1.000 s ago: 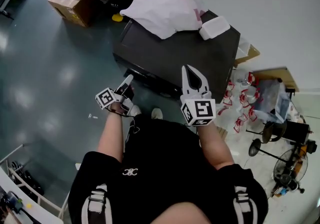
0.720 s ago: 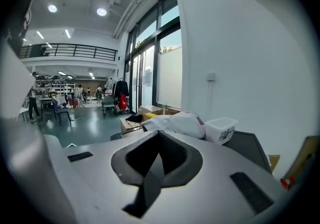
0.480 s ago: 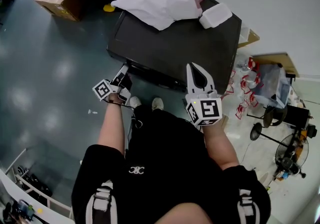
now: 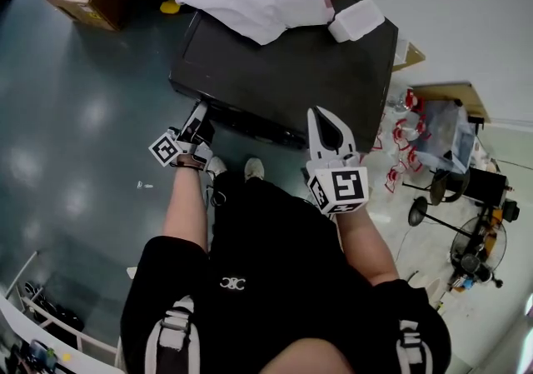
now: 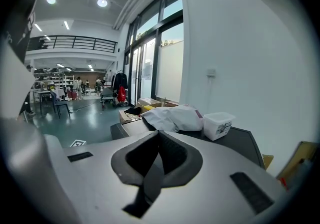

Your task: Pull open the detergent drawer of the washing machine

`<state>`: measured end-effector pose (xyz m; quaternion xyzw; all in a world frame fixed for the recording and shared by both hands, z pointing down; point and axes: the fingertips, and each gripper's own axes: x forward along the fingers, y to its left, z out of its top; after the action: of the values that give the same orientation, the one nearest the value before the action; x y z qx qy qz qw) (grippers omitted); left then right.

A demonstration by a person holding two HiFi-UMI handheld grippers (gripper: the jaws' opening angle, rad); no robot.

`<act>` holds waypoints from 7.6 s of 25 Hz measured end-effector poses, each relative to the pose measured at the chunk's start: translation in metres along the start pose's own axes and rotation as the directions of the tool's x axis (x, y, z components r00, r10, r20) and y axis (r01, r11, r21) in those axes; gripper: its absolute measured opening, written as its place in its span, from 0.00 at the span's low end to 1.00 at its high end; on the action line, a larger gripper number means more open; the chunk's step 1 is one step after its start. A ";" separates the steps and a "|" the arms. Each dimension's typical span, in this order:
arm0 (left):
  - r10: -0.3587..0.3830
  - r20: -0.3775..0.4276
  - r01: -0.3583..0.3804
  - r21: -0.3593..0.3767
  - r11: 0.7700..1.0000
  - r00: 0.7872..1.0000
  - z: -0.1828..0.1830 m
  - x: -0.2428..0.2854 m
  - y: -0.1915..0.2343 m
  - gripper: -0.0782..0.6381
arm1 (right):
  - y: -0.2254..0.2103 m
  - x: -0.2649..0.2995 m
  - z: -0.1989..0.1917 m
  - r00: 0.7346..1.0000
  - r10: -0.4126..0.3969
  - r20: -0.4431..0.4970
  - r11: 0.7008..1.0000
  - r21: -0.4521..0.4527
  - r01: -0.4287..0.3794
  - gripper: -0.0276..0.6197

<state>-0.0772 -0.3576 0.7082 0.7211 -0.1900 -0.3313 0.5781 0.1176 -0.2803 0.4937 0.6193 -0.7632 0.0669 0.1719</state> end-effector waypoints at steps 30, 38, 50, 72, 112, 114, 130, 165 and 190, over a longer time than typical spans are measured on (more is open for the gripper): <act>-0.162 0.160 0.175 -0.065 0.982 0.974 0.004 -0.003 -0.001 0.28 | -0.001 -0.031 -0.018 1.000 0.015 -0.028 1.000 -0.017 -0.015 0.04; -0.184 0.217 0.204 -0.076 0.976 0.959 -0.002 -0.022 -0.009 0.26 | -0.015 -0.041 -0.014 1.000 0.013 -0.012 1.000 -0.009 -0.013 0.04; -0.174 0.224 0.186 -0.031 0.982 0.959 -0.032 -0.105 -0.034 0.25 | 0.006 -0.027 -0.026 0.992 0.128 -0.010 0.992 0.015 -0.128 0.04; -0.115 0.249 0.128 -0.039 0.991 0.962 -0.044 -0.155 -0.056 0.27 | 0.083 -0.005 -0.004 0.940 0.341 0.012 0.940 -0.006 -0.341 0.04; -0.039 0.346 0.053 -0.029 0.998 0.937 -0.073 -0.251 -0.071 0.29 | 0.143 0.013 0.000 0.855 0.518 -0.009 0.853 -0.070 -0.517 0.04; 0.013 0.362 0.006 -0.050 0.999 0.932 -0.074 -0.257 -0.061 0.29 | 0.144 0.013 -0.001 0.854 0.520 -0.009 0.852 -0.067 -0.519 0.04; 0.502 0.363 -0.578 0.139 0.804 0.785 -0.037 -0.315 -0.047 0.14 | 0.180 0.019 0.013 0.841 0.539 0.041 0.842 -0.052 -0.537 0.04; 0.339 0.884 -0.891 0.403 -0.208 0.321 -0.142 -0.209 -0.412 0.11 | 0.157 -0.144 0.087 0.631 0.704 0.325 0.691 -0.105 -0.716 0.04; 0.302 0.900 -0.899 0.384 -0.211 0.314 -0.166 -0.260 -0.441 0.11 | 0.198 -0.200 0.079 0.597 0.734 0.323 0.662 -0.147 -0.735 0.04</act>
<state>-0.1936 0.0455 0.3714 0.5586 -0.8277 0.0358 0.0408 -0.0540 -0.0760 0.3725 0.2519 -0.9675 0.0193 -0.0120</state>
